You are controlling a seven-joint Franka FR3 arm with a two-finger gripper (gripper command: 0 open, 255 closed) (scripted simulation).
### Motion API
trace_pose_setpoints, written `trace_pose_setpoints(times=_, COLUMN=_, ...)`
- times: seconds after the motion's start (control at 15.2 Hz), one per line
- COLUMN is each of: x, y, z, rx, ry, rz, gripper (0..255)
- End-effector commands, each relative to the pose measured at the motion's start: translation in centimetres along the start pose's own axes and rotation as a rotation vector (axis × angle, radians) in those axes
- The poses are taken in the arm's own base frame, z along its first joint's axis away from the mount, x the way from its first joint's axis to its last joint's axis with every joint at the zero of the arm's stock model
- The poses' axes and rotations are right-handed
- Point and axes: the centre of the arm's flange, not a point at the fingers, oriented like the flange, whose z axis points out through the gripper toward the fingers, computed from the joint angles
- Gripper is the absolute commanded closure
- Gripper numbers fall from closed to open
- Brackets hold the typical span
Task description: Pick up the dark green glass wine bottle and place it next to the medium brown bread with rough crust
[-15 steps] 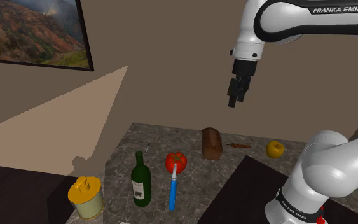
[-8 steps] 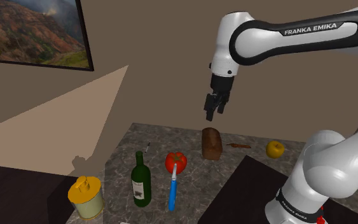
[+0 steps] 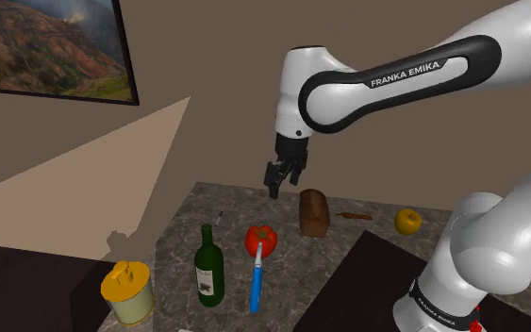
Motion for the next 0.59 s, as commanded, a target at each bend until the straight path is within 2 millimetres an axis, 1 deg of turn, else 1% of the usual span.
trace_pose_setpoints(times=0.0, x=1.4, y=-1.9, z=1.6, rx=-0.007, ry=0.012, rz=0.0, gripper=0)
trace_pose_setpoints(times=0.53, x=6.7, y=-8.9, z=7.4, rx=-0.04, ry=0.053, rz=0.0, gripper=0)
